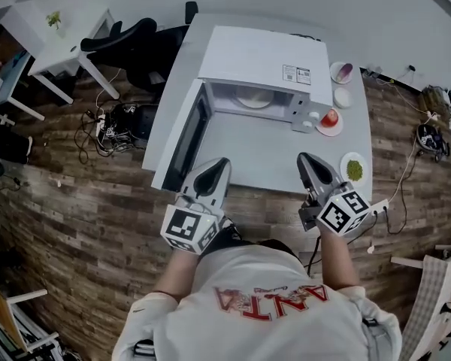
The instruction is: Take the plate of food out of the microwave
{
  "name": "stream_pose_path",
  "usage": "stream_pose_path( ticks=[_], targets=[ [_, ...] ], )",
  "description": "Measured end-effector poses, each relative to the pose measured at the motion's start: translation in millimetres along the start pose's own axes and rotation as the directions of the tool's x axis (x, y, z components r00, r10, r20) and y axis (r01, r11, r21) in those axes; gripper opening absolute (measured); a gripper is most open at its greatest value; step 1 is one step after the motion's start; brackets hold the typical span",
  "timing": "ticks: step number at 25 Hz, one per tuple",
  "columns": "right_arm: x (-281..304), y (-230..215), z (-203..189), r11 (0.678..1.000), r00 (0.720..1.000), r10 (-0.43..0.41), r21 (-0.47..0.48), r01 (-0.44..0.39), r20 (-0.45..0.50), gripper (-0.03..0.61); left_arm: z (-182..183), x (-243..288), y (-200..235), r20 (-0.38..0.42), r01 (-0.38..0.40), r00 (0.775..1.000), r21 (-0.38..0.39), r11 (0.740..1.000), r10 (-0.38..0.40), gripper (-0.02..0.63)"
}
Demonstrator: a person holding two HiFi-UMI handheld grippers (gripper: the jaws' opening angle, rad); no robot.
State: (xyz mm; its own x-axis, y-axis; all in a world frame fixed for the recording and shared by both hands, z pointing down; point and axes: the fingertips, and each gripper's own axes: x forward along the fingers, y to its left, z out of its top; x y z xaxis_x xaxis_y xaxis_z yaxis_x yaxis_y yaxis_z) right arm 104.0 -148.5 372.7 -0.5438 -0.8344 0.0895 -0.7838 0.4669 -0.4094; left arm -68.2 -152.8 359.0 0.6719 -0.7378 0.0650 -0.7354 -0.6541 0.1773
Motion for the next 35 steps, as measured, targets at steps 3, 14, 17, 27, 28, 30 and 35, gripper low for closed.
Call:
stream_pose_path(
  ticks=[3, 14, 17, 27, 28, 30, 35],
  targets=[
    [23.8, -13.2, -1.3, 0.999, 1.000, -0.029, 0.035, 0.029, 0.006, 0.001, -7.7, 19.1, 13.3, -0.020, 0.029, 0.999, -0.003, 1.000, -0.029, 0.017],
    [98.8, -97.1, -45.8, 0.896, 0.993, -0.087, 0.429, 0.113, -0.080, 0.001, -19.5, 57.2, 31.2, -0.054, -0.047, 0.998, -0.030, 0.998, 0.046, 0.017],
    [121.8, -111.9, -62.9, 0.840, 0.992, -0.081, 0.529, 0.121, -0.099, 0.000, -24.1, 62.1, 34.6, -0.073, -0.077, 0.995, -0.039, 0.996, 0.074, 0.017],
    [187.8, -164.7, -112.8, 0.523, 0.980, -0.193, 0.841, 0.138, -0.041, 0.057, -36.2, 73.2, 50.6, -0.105, -0.098, 0.990, -0.039, 0.994, 0.094, 0.017],
    [193.7, -169.2, -117.3, 0.508, 0.977, -0.210, 0.849, 0.146, -0.042, 0.057, -38.0, 74.1, 52.4, -0.106, -0.097, 0.990, -0.040, 0.995, 0.092, 0.017],
    [205.9, -176.4, -125.2, 0.483, 0.972, -0.231, 0.861, 0.159, -0.049, 0.057, -41.6, 76.2, 55.9, -0.110, -0.091, 0.990, -0.043, 0.995, 0.086, 0.017],
    [230.0, -194.8, -144.5, 0.417, 0.951, -0.294, 0.883, 0.215, -0.093, 0.057, -45.8, 83.8, 61.8, -0.125, -0.072, 0.990, -0.060, 0.996, 0.064, 0.017]
  ],
)
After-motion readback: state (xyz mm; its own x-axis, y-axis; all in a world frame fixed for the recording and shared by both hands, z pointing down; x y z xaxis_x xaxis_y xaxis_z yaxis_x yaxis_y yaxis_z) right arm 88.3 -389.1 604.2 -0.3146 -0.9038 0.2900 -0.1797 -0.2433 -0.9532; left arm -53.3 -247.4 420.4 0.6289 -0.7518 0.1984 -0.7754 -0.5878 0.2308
